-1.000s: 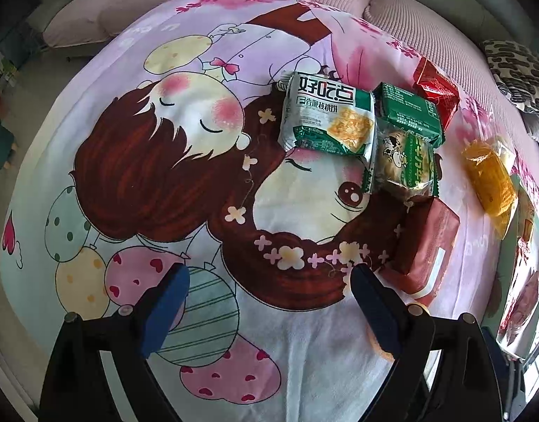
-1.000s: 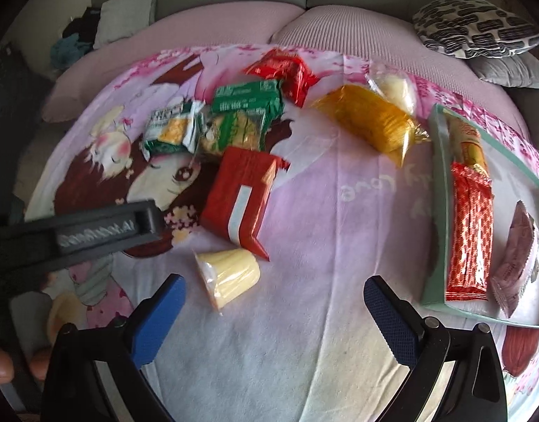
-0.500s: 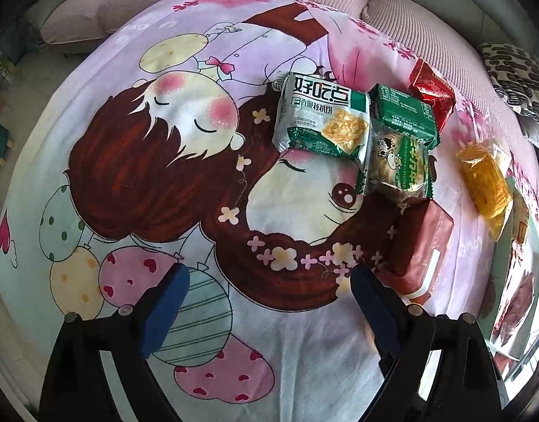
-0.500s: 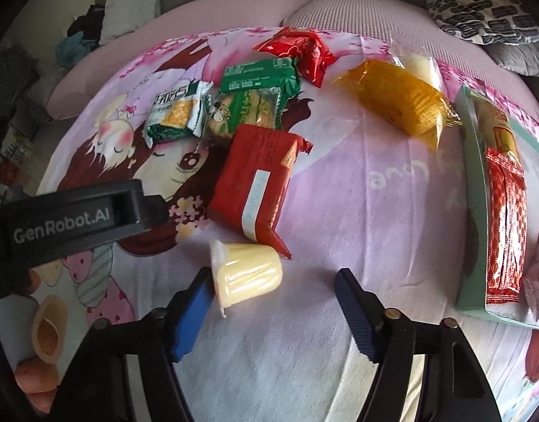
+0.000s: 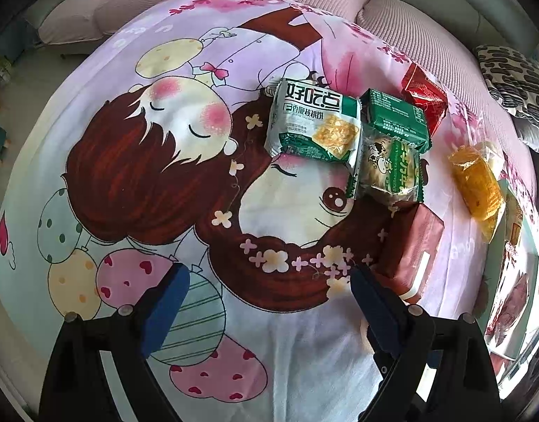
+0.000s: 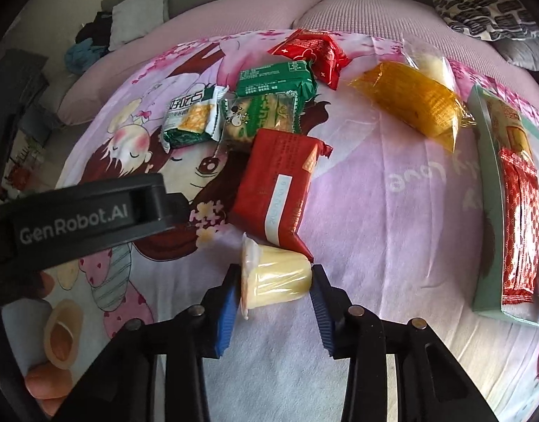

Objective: Organize snacks
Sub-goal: 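Grasp the red box with the left gripper while the right holds the pudding cup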

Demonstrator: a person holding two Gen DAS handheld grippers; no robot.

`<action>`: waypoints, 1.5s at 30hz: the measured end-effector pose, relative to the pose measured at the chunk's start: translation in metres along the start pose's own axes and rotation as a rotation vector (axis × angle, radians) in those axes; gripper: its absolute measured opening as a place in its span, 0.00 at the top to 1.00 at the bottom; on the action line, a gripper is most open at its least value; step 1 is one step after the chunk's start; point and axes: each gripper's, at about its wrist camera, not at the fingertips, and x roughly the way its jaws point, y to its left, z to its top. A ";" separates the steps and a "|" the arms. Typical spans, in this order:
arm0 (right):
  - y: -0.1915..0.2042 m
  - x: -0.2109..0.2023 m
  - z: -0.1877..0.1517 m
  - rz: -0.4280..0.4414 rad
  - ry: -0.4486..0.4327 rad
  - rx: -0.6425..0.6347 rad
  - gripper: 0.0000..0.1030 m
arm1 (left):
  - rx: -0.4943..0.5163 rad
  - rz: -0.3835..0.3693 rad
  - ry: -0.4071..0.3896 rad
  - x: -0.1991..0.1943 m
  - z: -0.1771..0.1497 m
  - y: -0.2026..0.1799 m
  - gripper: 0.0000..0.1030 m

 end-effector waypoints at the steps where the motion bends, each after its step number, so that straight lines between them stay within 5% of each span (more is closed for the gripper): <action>1: -0.001 -0.002 0.000 0.000 -0.005 0.003 0.61 | -0.002 -0.004 0.001 0.000 0.000 0.000 0.10; 10: -0.026 -0.022 0.000 -0.019 -0.052 0.073 0.61 | -0.008 -0.014 -0.011 -0.005 0.003 0.001 0.10; 31: -0.109 -0.055 0.001 -0.125 -0.117 0.279 0.61 | 0.241 -0.048 -0.099 -0.015 -0.002 -0.077 0.12; 37: -0.108 -0.055 0.002 -0.133 -0.116 0.267 0.61 | 0.298 -0.027 -0.094 -0.008 -0.010 -0.102 0.18; 45: -0.106 -0.052 0.001 -0.135 -0.105 0.262 0.61 | 0.356 -0.005 -0.076 0.013 -0.018 -0.120 0.46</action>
